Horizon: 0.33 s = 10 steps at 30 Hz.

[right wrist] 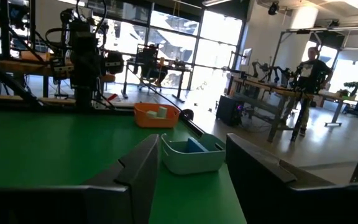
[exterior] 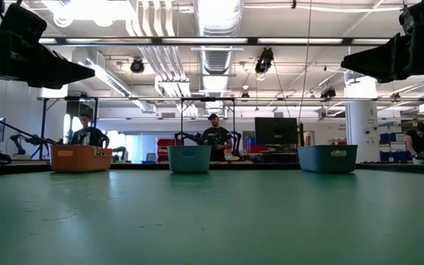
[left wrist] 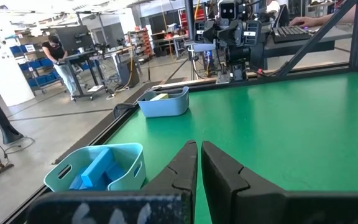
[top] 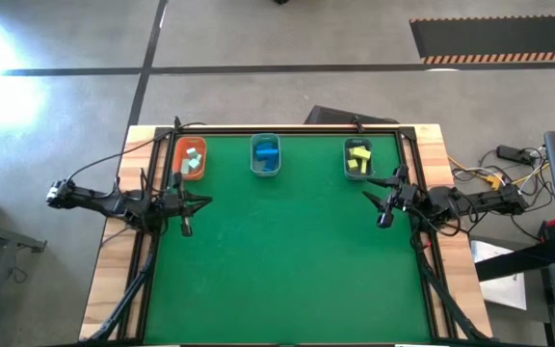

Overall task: Sort & place blocks by color
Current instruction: Return to Home Position

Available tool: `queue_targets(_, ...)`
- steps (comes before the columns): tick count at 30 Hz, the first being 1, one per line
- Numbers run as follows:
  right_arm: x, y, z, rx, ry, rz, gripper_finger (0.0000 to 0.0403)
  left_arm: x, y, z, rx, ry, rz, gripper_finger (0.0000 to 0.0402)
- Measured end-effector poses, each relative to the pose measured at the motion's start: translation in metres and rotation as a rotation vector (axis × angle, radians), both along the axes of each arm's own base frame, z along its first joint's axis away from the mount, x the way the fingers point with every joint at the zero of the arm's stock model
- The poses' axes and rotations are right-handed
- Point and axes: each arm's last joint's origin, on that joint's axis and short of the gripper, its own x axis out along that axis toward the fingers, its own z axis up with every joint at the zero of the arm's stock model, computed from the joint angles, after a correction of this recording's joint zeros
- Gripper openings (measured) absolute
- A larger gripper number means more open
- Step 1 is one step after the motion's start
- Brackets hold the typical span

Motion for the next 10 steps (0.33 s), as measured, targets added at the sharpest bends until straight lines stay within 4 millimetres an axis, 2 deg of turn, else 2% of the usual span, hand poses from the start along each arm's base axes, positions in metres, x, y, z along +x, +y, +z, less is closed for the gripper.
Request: queue_targets(10, 0.0000, 0.0000, 0.0000, 0.000, 0.000, 0.000, 0.0169, 0.0000, -0.0001, 0.0001, 0.000, -0.002, -0.001, 0.0006)
